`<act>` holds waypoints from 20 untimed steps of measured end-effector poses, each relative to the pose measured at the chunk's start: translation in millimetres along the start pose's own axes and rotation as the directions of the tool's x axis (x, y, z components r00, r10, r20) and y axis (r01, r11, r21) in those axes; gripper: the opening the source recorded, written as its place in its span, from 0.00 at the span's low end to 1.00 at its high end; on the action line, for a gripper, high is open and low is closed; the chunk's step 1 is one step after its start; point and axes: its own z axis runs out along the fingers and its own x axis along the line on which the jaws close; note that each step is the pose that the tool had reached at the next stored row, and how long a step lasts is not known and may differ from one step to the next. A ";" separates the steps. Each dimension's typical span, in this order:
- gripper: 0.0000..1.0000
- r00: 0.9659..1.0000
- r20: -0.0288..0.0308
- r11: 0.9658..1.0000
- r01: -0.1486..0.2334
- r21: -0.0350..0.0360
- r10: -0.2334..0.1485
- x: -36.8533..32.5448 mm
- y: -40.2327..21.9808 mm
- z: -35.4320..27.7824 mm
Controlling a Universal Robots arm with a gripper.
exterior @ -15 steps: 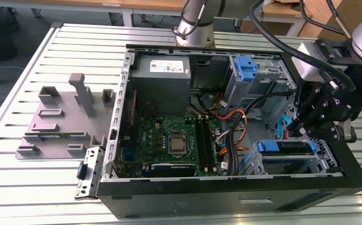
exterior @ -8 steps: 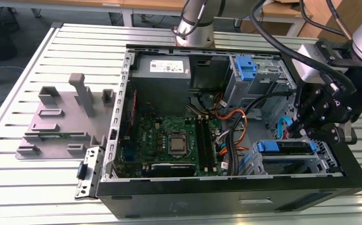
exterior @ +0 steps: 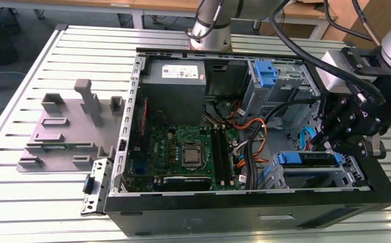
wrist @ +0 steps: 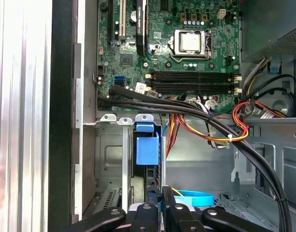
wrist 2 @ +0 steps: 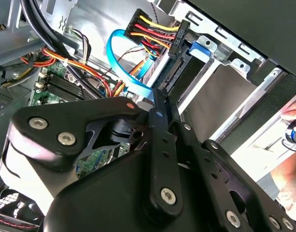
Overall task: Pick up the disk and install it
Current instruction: 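Insert the first disk wire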
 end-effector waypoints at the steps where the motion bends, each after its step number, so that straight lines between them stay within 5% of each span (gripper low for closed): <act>1: 0.16 1.000 0.000 1.000 0.000 0.000 0.000 0.3 -0.2 0.3; 20: 0.16 1.000 0.001 1.000 0.000 0.000 0.000 1.4 -1.4 8.9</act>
